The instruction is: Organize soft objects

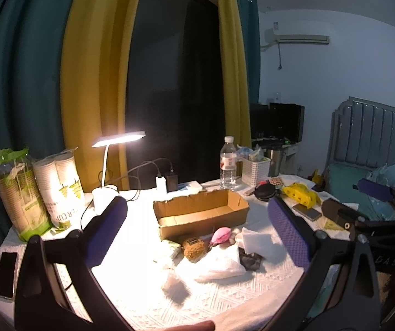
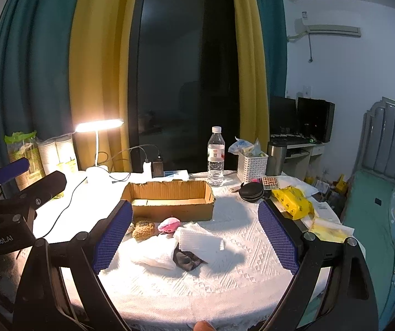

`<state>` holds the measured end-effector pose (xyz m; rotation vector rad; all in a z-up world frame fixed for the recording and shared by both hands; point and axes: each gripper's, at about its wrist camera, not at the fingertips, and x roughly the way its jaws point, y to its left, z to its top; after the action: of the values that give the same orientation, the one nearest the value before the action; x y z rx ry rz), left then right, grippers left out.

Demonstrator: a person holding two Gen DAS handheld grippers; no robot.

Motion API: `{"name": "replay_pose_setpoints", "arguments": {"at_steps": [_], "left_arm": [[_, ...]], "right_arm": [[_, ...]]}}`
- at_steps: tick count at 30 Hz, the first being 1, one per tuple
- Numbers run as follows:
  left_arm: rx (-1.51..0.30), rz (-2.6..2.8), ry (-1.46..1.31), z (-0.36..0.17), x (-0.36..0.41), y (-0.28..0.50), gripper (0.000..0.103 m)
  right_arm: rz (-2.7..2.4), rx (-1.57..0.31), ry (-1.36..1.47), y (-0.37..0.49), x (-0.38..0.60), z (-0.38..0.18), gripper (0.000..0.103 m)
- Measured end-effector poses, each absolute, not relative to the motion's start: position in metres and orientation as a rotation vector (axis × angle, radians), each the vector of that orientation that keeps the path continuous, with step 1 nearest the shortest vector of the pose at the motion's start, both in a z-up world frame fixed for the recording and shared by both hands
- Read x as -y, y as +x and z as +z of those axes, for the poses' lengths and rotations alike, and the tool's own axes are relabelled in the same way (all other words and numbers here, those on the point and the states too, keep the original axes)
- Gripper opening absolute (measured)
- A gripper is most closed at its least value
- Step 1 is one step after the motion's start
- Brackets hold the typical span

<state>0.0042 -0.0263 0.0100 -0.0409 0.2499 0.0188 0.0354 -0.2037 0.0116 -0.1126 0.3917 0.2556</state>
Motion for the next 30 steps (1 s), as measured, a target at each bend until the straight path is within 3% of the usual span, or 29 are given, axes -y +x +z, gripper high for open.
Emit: {"name": "replay_pose_setpoints", "arguments": {"at_steps": [30], "left_arm": [[-0.255, 0.020, -0.043, 0.0032, 0.0339, 0.0046, 0.102]], "right_arm": [[0.253, -0.388, -0.108, 0.0354, 0.2067, 0.0107, 0.094]]}}
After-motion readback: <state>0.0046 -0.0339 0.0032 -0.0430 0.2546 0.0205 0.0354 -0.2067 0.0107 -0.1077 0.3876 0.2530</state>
